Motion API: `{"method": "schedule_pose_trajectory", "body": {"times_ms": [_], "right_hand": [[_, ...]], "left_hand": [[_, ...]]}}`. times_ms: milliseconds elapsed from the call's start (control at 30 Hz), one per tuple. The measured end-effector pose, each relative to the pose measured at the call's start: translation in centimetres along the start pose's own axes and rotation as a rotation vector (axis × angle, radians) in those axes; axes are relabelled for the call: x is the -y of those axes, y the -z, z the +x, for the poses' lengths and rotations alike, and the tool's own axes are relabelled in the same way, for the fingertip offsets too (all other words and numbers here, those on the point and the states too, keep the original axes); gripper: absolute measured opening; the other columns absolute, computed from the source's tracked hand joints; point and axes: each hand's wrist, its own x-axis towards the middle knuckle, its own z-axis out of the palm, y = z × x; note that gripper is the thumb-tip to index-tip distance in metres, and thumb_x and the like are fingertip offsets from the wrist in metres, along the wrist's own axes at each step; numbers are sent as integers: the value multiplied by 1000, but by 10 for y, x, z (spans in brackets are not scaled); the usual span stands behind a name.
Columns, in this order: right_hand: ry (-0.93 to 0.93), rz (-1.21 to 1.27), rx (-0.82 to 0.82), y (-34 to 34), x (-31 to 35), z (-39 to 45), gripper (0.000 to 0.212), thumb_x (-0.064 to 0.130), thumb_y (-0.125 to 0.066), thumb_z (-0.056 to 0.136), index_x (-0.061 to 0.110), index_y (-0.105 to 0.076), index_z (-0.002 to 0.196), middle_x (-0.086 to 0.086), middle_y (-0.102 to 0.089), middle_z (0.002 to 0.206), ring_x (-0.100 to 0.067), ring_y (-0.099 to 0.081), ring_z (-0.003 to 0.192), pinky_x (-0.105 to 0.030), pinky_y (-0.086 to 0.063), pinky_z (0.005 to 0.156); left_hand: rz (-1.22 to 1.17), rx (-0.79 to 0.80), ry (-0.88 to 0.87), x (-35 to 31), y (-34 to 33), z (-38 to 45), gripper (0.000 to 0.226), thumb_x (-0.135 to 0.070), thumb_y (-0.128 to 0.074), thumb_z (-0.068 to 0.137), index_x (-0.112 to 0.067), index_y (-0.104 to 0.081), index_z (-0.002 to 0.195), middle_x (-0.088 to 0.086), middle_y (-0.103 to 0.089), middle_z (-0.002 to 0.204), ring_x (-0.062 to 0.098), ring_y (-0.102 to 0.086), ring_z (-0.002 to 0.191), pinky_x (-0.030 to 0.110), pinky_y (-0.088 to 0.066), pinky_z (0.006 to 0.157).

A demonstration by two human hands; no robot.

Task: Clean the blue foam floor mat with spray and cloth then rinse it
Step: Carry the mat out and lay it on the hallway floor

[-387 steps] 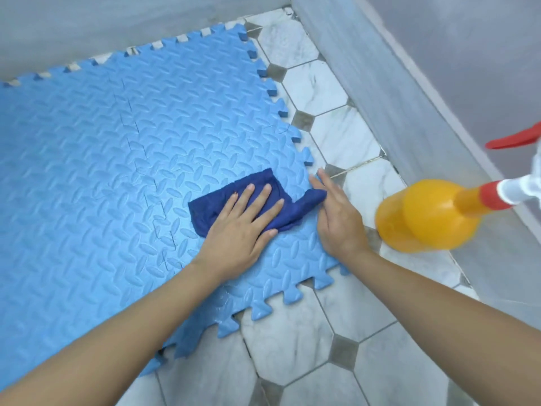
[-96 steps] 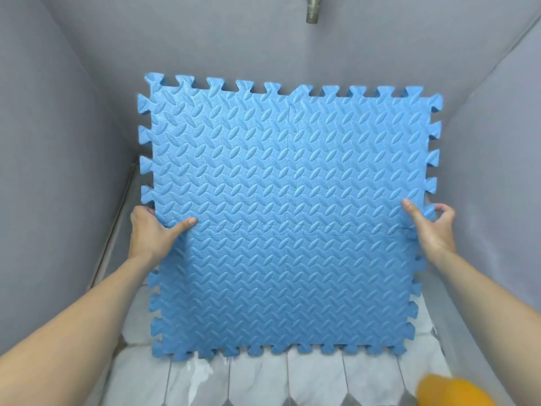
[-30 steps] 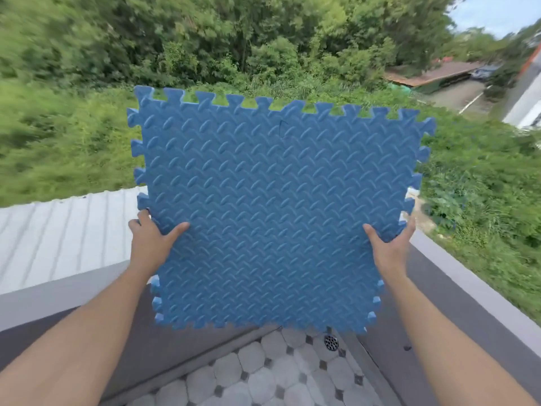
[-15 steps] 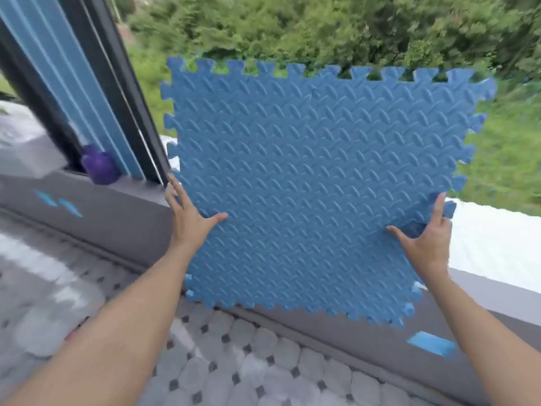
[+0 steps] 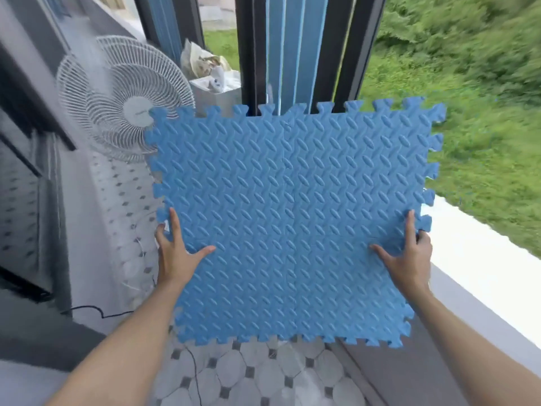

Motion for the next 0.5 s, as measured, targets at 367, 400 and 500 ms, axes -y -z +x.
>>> {"method": "schedule_pose_trajectory", "body": {"times_ms": [367, 400, 500], "right_hand": [[141, 3, 442, -255, 4, 22, 107, 34, -80, 77, 22, -10, 156, -25, -43, 115, -39, -42, 106, -48, -42, 93], [146, 0, 462, -278, 0, 21, 107, 34, -80, 77, 22, -10, 157, -27, -43, 117, -40, -42, 108, -48, -41, 93], [133, -33, 522, -348, -20, 17, 106, 35, -79, 78, 23, -8, 157, -29, -42, 121, -43, -43, 112, -47, -41, 94]], "left_hand": [[180, -78, 432, 181, -59, -4, 127, -51, -81, 64, -45, 14, 147, 20, -10, 151, 47, -53, 106, 49, -49, 81], [188, -79, 446, 197, -70, 0, 127, -52, -81, 64, -46, 15, 147, 19, -10, 151, 47, -54, 105, 49, -50, 81], [204, -74, 500, 247, -111, 10, 128, -52, -81, 63, -46, 15, 147, 19, -11, 151, 46, -53, 110, 49, -49, 83]]}}
